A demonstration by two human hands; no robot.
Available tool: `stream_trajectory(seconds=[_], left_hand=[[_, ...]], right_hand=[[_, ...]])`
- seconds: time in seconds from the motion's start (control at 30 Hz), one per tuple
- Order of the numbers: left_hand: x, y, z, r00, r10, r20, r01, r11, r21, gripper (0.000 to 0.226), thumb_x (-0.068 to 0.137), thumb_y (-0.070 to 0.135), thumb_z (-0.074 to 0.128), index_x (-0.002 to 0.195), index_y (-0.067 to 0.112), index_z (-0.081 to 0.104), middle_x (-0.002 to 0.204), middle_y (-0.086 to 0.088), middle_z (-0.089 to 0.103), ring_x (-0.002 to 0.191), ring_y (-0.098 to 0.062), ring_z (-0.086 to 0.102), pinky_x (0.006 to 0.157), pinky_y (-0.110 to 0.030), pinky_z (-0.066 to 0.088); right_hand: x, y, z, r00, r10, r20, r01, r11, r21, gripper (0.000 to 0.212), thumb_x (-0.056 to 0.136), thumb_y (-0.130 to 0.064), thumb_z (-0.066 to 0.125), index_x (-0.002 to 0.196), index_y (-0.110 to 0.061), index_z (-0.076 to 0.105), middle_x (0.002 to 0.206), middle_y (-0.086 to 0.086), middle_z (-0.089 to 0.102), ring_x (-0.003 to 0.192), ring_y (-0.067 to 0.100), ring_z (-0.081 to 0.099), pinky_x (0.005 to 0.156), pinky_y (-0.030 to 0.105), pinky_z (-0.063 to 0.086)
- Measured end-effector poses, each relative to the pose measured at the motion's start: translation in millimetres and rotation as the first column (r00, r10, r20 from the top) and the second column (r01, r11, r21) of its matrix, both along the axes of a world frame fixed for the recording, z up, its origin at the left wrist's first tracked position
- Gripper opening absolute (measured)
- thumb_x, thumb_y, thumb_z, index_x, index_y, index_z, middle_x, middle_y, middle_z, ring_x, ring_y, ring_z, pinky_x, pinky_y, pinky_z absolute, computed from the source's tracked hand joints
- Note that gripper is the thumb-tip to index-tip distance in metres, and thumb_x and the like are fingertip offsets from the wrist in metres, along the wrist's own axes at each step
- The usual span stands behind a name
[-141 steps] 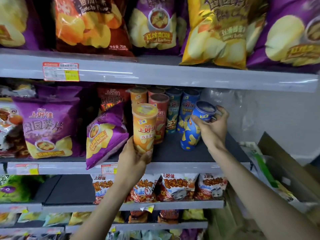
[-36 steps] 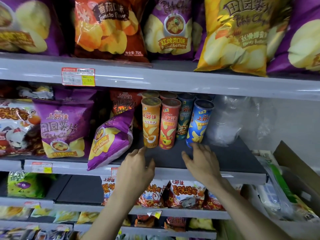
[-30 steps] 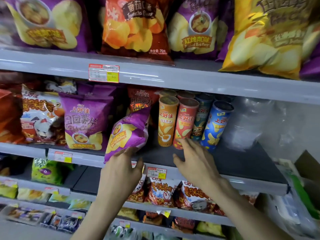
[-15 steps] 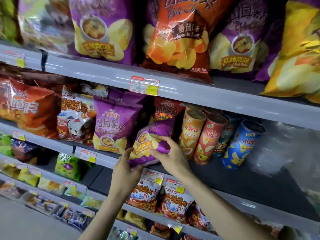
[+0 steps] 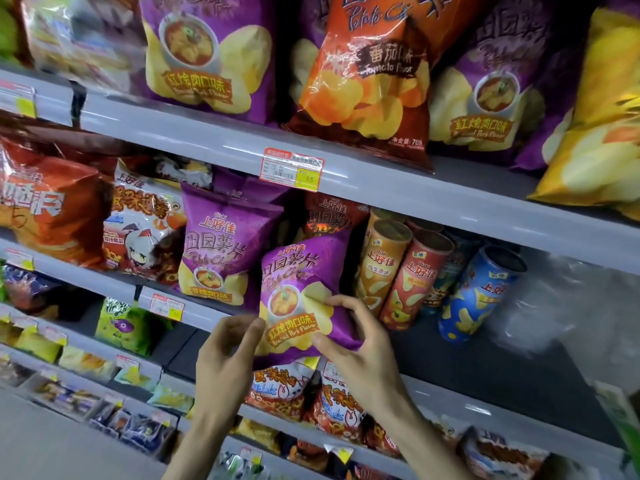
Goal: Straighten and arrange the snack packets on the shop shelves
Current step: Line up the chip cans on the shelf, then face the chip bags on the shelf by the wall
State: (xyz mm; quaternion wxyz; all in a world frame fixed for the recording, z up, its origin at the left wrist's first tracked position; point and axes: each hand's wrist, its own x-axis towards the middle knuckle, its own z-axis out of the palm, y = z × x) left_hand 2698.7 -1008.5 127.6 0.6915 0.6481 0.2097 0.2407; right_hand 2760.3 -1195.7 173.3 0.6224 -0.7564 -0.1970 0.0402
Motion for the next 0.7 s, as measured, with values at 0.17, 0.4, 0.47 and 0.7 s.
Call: stream_trajectory(seconds=[0.17, 0.4, 0.47, 0.7], left_hand=[[-15, -10, 2, 0.998, -0.048, -0.044, 0.032, 0.951, -0.309, 0.044, 0.097, 0.041, 0.07, 0.105, -0.003, 0.068, 0.095, -0.021, 0.078, 0.08, -0.032, 0.079, 0.064, -0.043, 0.062], [-40, -41, 20, 0.914, -0.398, -0.074, 0.295, 0.781, -0.551, 0.064, 0.095, 0.065, 0.059, 0.117, 0.009, 0.081, 0.124, -0.024, 0.075, 0.114, -0.043, 0.073, 0.102, -0.057, 0.056], [-51, -57, 31, 0.901, -0.434, -0.02, 0.342, 0.736, -0.584, 0.061, 0.098, 0.056, 0.054, 0.124, 0.006, 0.077, 0.125, -0.025, 0.074, 0.112, -0.042, 0.073, 0.093, -0.052, 0.062], [-82, -131, 63, 0.896, -0.443, 0.035, 0.413, 0.799, -0.436, 0.086, 0.066, 0.045, 0.09, 0.135, 0.003, 0.062, 0.12, -0.029, 0.074, 0.1, -0.045, 0.076, 0.081, -0.051, 0.065]], right_hand=[[-22, -22, -3, 0.998, 0.061, -0.007, -0.061, 0.998, 0.02, 0.044, 0.085, -0.004, 0.084, 0.123, -0.02, 0.067, 0.127, -0.005, 0.07, 0.112, 0.015, 0.071, 0.086, 0.028, 0.06], [-56, -69, -6, 0.989, 0.139, -0.043, -0.136, 0.988, 0.069, 0.043, 0.085, 0.0, 0.083, 0.122, -0.017, 0.067, 0.136, -0.002, 0.067, 0.119, 0.019, 0.069, 0.091, 0.03, 0.059], [-65, -89, -1, 0.982, 0.182, -0.044, -0.18, 0.983, 0.04, 0.047, 0.085, -0.002, 0.084, 0.126, -0.016, 0.063, 0.131, -0.004, 0.069, 0.118, 0.02, 0.07, 0.091, 0.03, 0.058], [-99, -155, 28, 0.976, 0.149, -0.158, -0.139, 0.988, 0.073, 0.085, 0.074, -0.039, 0.094, 0.145, -0.048, 0.047, 0.138, -0.016, 0.065, 0.133, 0.01, 0.059, 0.109, 0.045, 0.052]])
